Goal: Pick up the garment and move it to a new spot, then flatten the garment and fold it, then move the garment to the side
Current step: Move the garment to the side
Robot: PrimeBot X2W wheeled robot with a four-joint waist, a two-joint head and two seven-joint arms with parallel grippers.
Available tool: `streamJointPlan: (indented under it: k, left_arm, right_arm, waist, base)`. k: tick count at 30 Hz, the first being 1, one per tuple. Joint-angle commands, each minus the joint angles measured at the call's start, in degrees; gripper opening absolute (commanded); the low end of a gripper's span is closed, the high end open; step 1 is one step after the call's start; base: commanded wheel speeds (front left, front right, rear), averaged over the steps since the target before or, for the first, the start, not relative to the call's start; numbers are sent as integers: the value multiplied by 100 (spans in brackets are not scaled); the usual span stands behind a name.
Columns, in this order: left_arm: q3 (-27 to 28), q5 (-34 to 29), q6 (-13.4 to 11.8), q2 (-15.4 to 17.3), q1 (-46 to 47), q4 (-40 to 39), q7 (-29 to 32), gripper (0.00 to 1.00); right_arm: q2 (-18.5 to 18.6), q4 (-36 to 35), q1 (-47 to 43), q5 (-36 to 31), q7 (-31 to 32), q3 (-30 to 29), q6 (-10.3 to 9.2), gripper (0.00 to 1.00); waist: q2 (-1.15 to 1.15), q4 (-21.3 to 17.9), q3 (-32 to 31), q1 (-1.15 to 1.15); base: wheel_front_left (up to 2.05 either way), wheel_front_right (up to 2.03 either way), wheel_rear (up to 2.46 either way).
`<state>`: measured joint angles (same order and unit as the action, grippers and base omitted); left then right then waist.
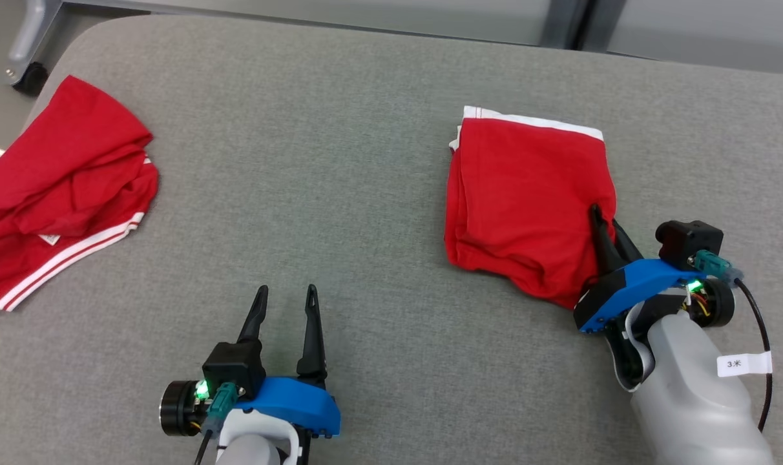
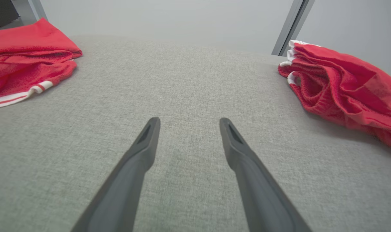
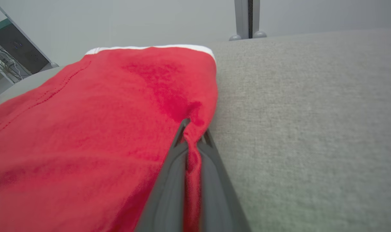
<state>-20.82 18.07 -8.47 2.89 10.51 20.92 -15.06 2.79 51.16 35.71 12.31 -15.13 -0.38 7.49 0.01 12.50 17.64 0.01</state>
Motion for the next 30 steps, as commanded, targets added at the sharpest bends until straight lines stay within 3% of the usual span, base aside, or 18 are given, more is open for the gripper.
streamJointPlan:
  k: [1, 6, 15, 20, 25, 30]
  left_arm:
    - [25, -37, 22, -2, 42, 15, -16, 100]
    - [75, -233, 148, -3, 0, 85, -17, 100]
    - [21, -341, 331, 0, 201, 241, -16, 100]
    - [27, -439, 432, 0, 350, 381, -16, 100]
    - [61, -476, 552, 1, 427, 428, -16, 100]
    - [38, -560, 613, 6, 519, 474, -17, 100]
  right_arm:
    - [51, -34, -132, 14, -1, -13, 1, 0]
    - [32, -267, -273, 177, -2, 289, 1, 0]
    - [22, -557, -527, 886, -2, 1164, 2, 0]
    - [22, -760, -617, 1124, -3, 1487, 2, 0]
    - [22, -863, -697, 1285, -2, 1671, 1, 0]
    - [18, -847, -700, 1178, -2, 1684, 1, 0]
  waist:
    - [-1, -107, -86, -1]
    - [-1, -757, -304, -1]
    - [-1, -2400, -450, -1]
    - [-1, -3127, -372, -1]
    - [-1, -3592, -262, -1]
    - [-1, -3736, -111, -1]
  base:
    - [0, 0, 0]
    - [0, 0, 0]
    - [0, 0, 0]
    - [0, 0, 0]
    - [0, 0, 0]
    - [0, 0, 0]
